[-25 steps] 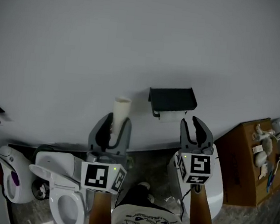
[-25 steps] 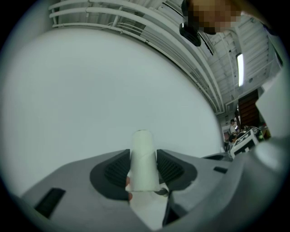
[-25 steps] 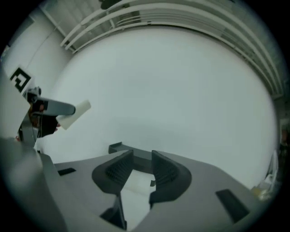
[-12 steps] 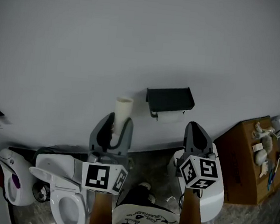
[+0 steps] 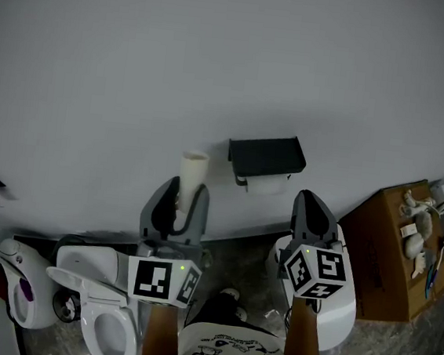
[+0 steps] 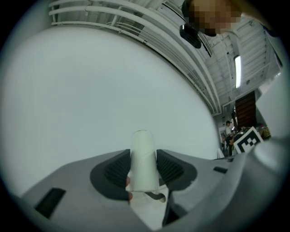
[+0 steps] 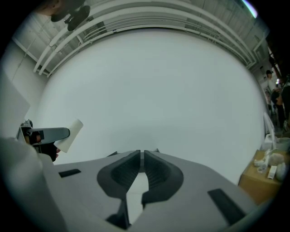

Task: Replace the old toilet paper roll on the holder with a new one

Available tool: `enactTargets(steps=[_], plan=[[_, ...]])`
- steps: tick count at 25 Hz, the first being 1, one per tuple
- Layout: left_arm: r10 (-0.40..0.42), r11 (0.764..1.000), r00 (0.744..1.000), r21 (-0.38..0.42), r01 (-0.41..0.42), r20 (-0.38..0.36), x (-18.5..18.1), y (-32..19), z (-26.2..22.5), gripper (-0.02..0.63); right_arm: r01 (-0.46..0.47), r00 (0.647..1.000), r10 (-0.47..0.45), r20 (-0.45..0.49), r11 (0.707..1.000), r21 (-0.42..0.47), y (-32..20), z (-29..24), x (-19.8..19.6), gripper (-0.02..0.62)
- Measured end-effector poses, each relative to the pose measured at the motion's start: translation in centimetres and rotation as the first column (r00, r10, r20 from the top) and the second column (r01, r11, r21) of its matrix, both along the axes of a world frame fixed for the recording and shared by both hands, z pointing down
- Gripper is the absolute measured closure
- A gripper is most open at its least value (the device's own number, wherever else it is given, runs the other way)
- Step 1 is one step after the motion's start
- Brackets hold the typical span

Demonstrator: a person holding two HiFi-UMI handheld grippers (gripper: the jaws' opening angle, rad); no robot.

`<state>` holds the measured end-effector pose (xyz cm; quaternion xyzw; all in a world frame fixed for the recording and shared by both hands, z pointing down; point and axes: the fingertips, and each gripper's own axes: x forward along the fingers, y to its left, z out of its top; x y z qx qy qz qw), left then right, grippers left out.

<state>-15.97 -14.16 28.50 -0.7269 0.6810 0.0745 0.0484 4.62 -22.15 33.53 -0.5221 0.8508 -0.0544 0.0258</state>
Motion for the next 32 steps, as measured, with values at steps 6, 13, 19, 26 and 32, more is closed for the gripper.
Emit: enactTargets(steps=[6, 13, 19, 26, 32], plan=[[0.002, 1.0, 1.0, 0.007, -0.002, -0.003, 0.2, -0.05, -0.13, 0.42, 0.0, 1.0, 0.0, -0.011, 1.0, 0.012, 0.07, -0.37, 0.0, 0.558], [0.008, 1.0, 1.0, 0.006, -0.008, -0.004, 0.41, -0.47, -0.09, 0.42, -0.007, 1.0, 0.007, -0.017, 1.0, 0.018, -0.15, -0.44, 0.17, 0.558], [0.013, 1.0, 1.0, 0.006, -0.013, -0.004, 0.52, -0.59, -0.07, 0.422, -0.013, 1.0, 0.013, -0.019, 1.0, 0.015, -0.27, -0.3, 0.3, 0.559], [0.011, 1.0, 1.0, 0.004, -0.011, -0.005, 0.38, -0.62, -0.02, 0.422, -0.017, 1.0, 0.018, -0.024, 1.0, 0.016, -0.33, -0.34, 0.41, 0.558], [0.012, 1.0, 1.0, 0.004, -0.012, -0.006, 0.19, -0.54, -0.08, 0.42, -0.02, 0.999, 0.02, -0.026, 1.0, 0.014, -0.41, -0.32, 0.3, 0.558]])
